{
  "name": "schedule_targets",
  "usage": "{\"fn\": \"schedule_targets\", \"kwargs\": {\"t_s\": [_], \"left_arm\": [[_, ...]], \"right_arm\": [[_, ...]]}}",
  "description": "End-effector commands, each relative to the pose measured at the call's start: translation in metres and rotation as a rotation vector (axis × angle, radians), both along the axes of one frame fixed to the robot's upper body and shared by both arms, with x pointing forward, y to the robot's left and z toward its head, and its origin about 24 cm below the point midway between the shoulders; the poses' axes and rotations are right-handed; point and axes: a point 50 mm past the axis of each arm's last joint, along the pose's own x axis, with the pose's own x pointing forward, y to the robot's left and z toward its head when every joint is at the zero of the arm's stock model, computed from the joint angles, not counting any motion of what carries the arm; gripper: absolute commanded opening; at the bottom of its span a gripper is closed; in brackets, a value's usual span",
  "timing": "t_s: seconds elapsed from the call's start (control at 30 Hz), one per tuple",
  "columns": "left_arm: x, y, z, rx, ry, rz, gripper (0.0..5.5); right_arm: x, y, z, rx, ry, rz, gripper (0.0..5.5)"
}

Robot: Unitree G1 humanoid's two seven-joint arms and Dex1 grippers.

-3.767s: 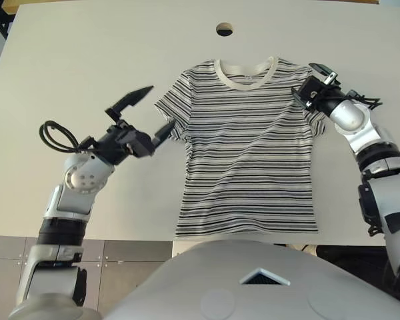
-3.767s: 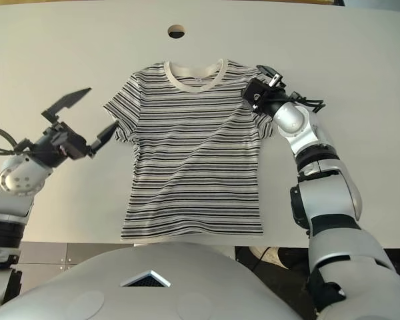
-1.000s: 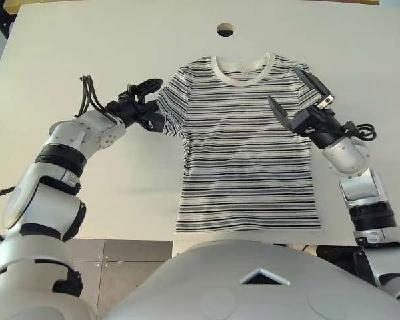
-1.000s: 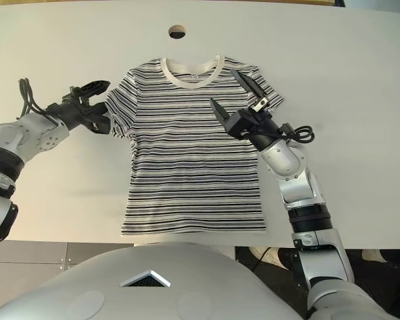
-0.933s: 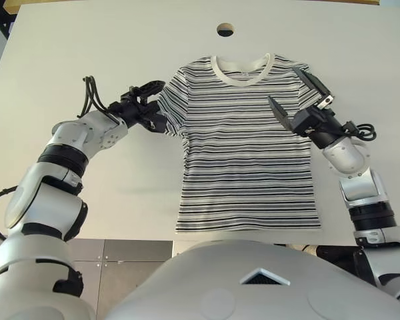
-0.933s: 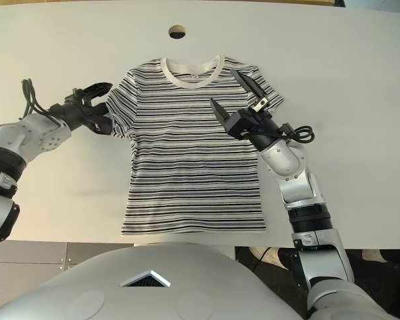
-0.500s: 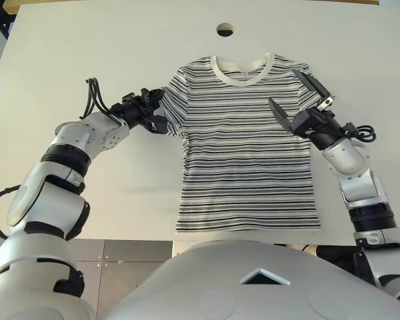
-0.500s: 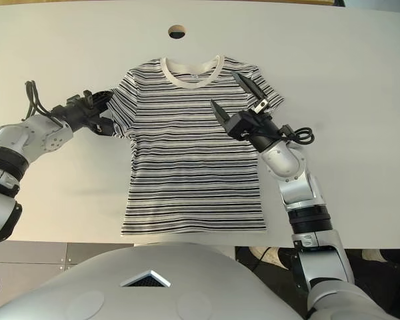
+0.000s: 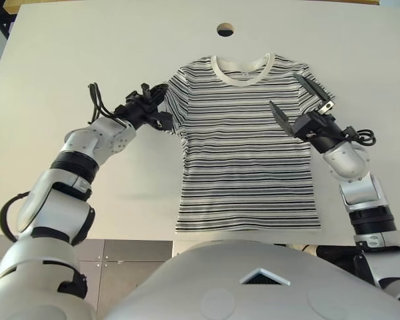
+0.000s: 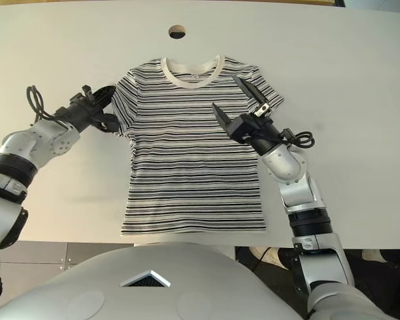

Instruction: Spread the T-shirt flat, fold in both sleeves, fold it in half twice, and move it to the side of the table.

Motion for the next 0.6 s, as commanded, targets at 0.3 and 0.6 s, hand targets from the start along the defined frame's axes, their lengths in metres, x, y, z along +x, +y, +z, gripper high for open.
{"fn": "schedule_targets", "kwargs": {"t_s": [0.3, 0.6], "left_arm": [[-0.013, -0.043, -0.008, -0.060, -0.026, -0.121, 0.11], [-0.009, -0.067, -0.011, -0.082, -0.014, -0.157, 0.11]], "right_arm": [[0.004, -0.016, -0.006, 0.009, 0.022, -0.084, 3.42], [0.027, -0.057, -0.005, -0.007, 0.000, -0.298, 3.42]]}}
